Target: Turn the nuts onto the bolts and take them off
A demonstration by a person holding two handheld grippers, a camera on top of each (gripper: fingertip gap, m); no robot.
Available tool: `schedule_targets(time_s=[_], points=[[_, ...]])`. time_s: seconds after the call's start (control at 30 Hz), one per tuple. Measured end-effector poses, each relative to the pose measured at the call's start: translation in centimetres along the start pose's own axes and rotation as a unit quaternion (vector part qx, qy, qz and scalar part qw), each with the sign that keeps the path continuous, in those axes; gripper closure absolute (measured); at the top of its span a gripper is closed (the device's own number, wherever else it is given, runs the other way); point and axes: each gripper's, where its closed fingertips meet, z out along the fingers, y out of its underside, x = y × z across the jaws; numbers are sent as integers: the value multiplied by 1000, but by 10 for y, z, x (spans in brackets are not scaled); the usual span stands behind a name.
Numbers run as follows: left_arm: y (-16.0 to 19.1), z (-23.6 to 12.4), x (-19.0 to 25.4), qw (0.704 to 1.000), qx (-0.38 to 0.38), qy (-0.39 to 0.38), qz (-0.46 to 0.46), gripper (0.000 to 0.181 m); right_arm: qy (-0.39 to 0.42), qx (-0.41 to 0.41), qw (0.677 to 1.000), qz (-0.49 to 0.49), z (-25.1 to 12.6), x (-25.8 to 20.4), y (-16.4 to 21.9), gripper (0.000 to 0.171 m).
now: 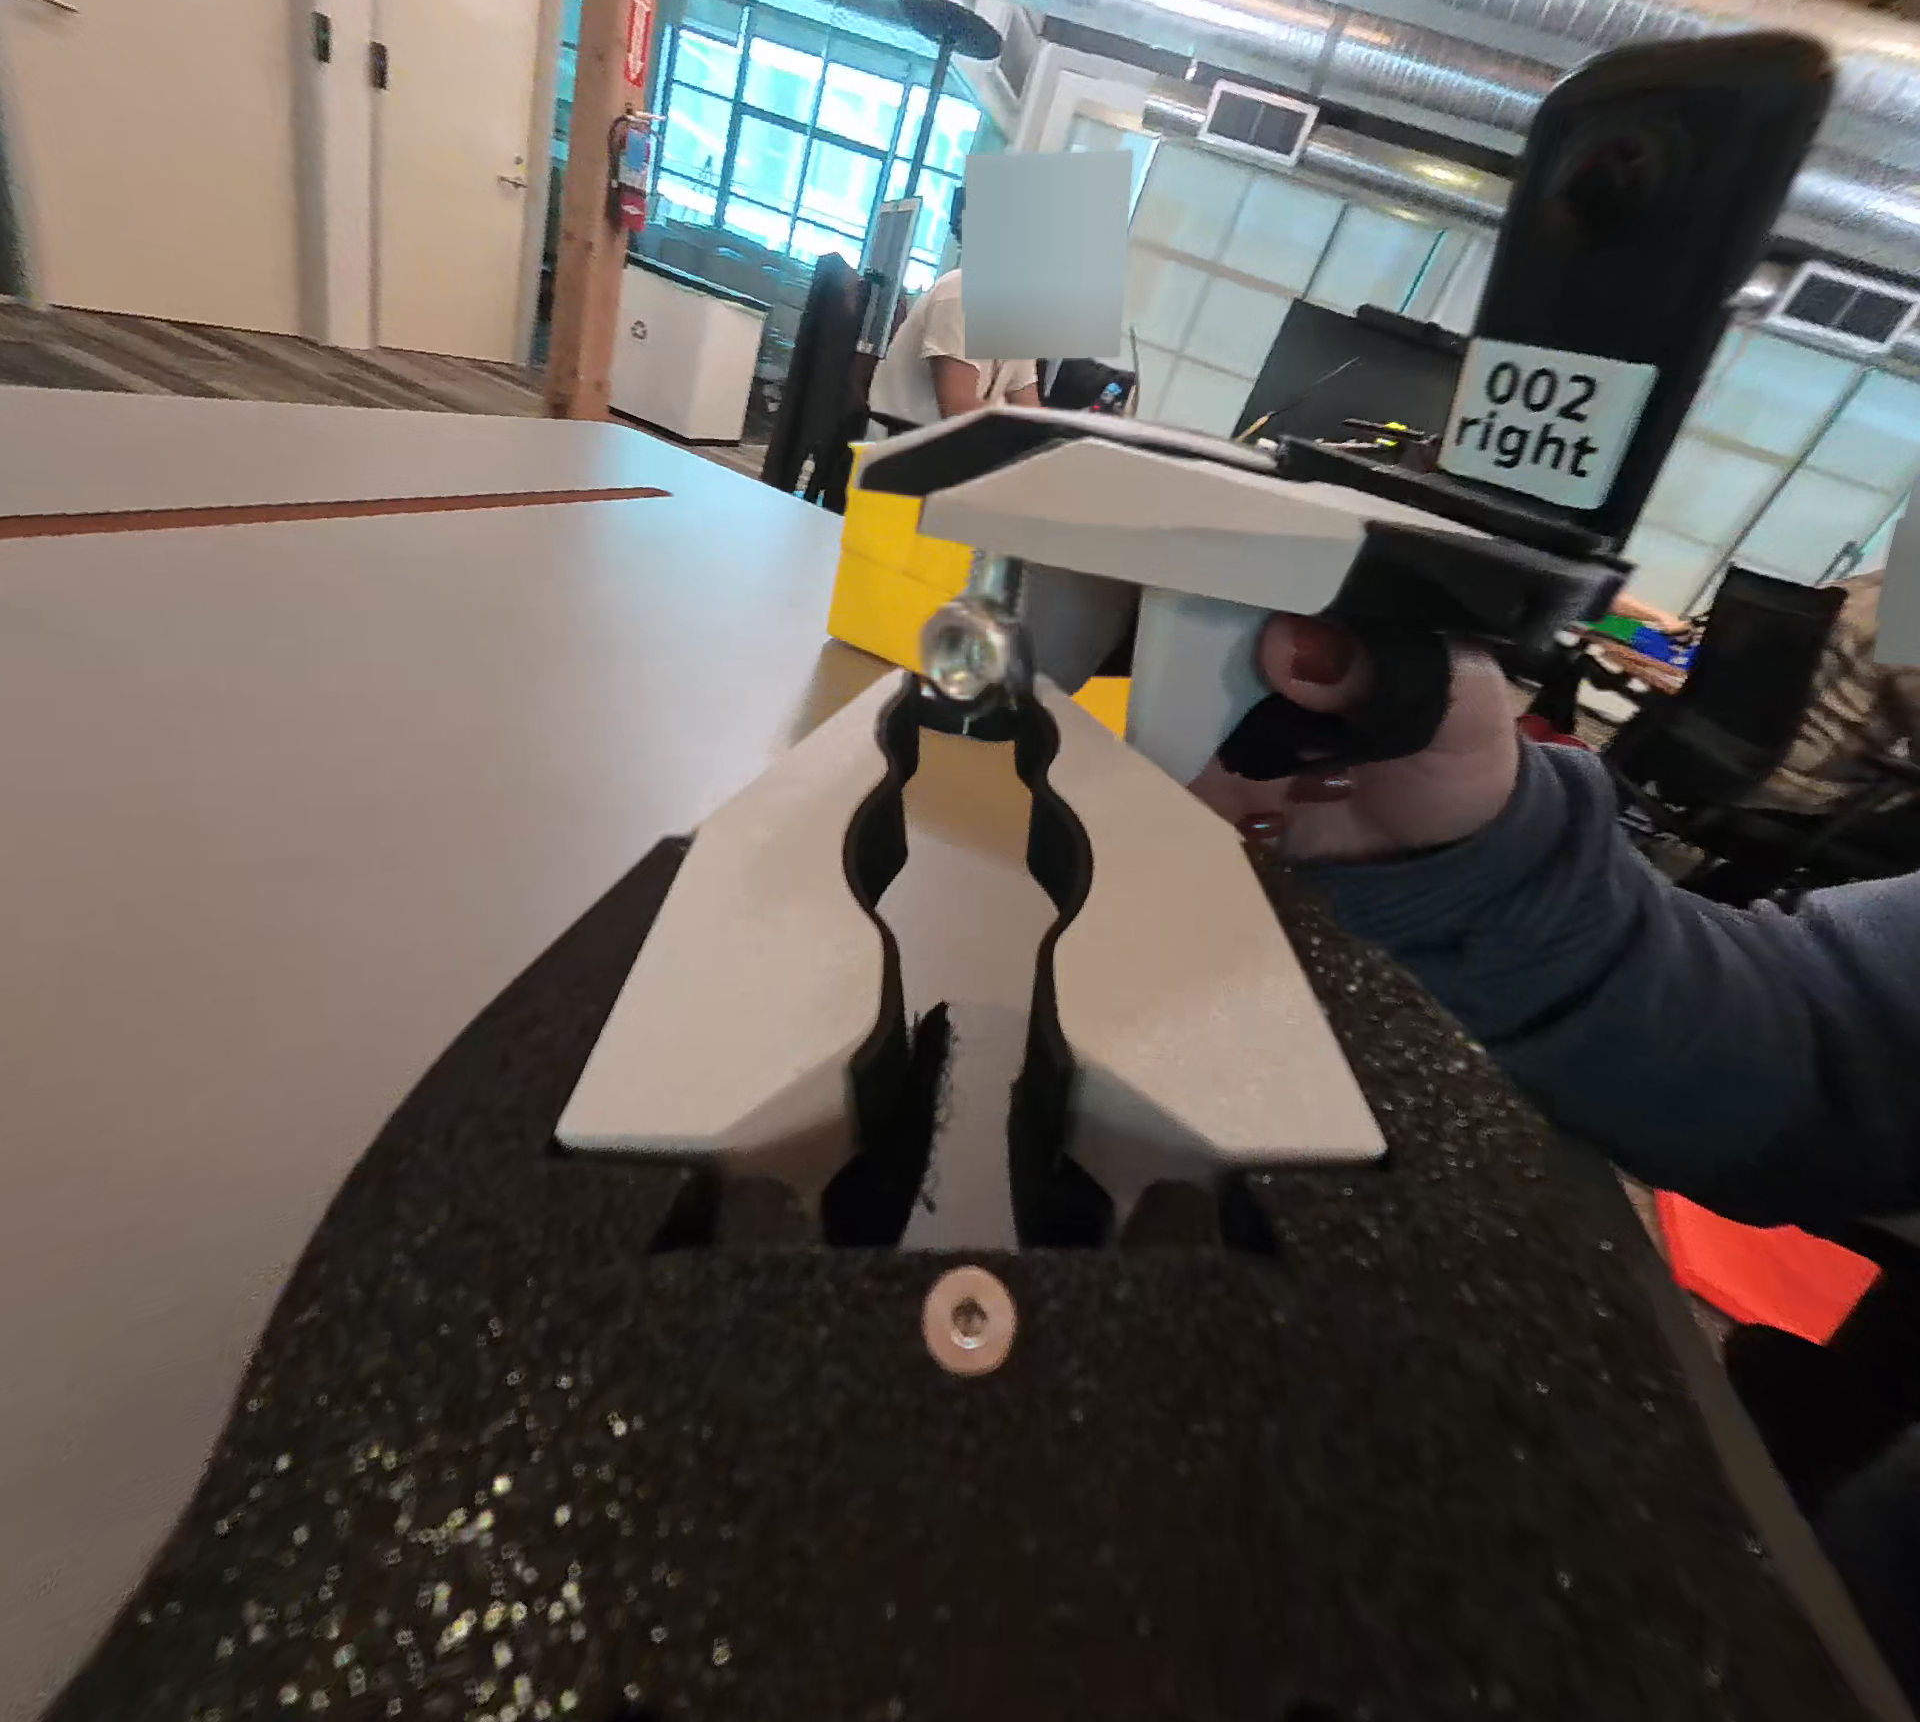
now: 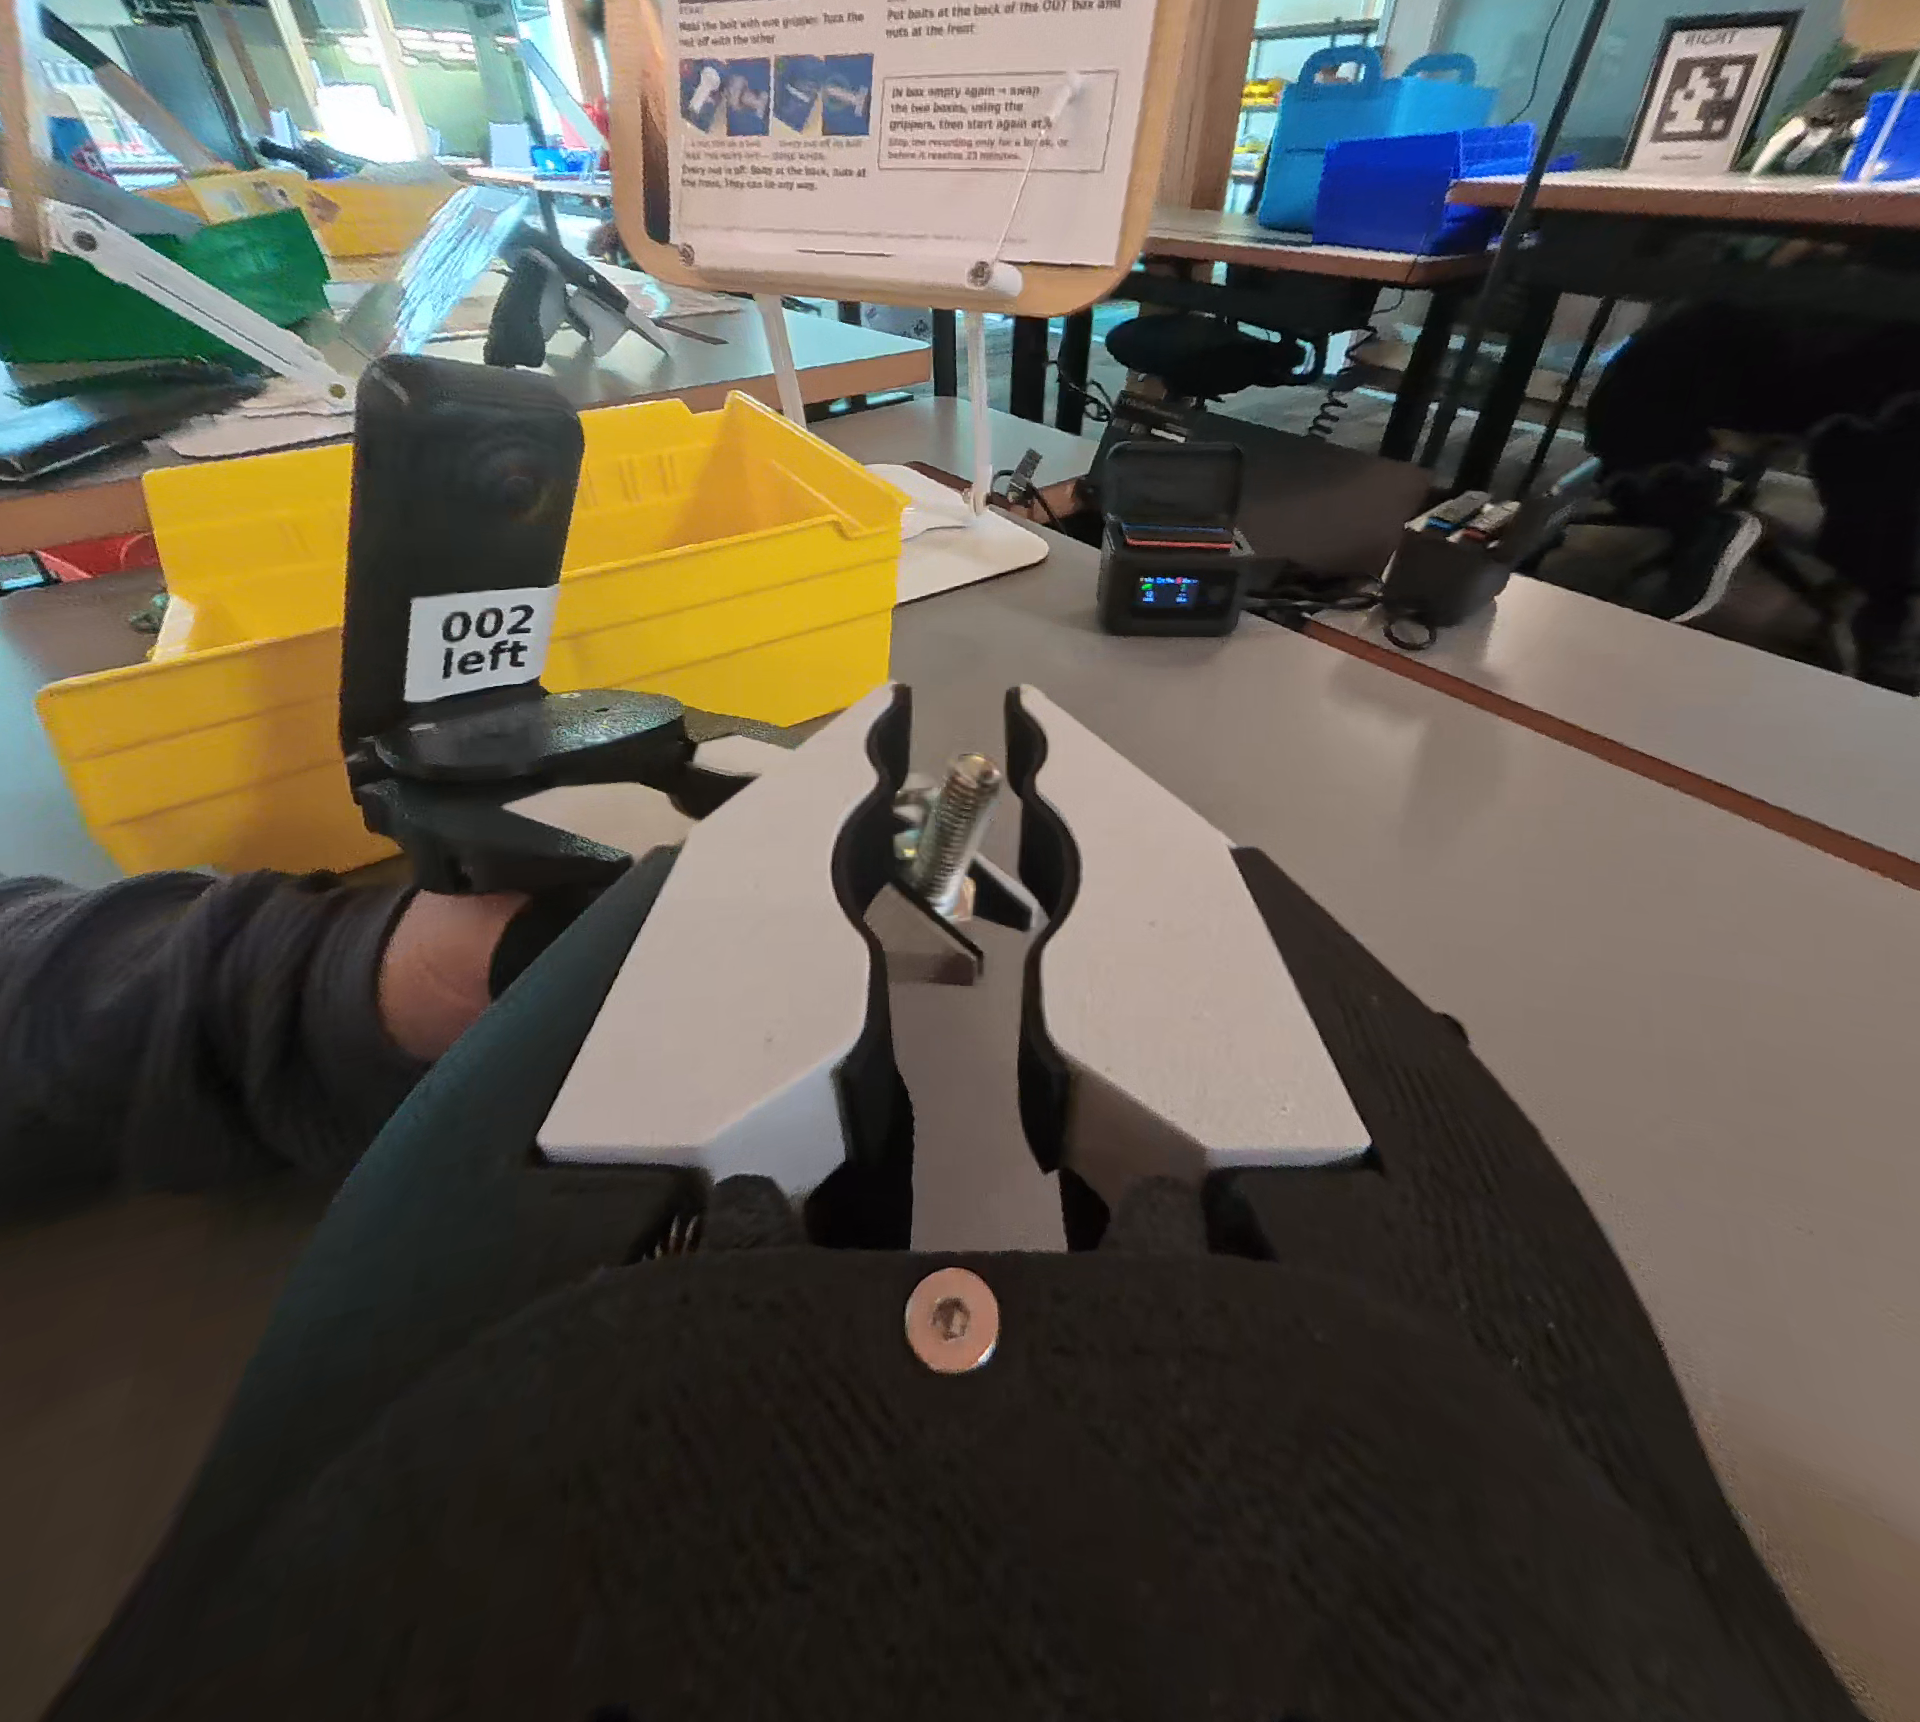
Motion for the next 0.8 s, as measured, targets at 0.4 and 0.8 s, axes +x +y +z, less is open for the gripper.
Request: schedule_targets(time_s=[0.4,0.8], points=[[-8,-7,-18,999,17,-29,4,166,-10,49,999,-11,-2,12,-3,152],[-33,-36,-52,989,91,-117,9,166,-276,-188,942,24,-17,-39,89,141]])
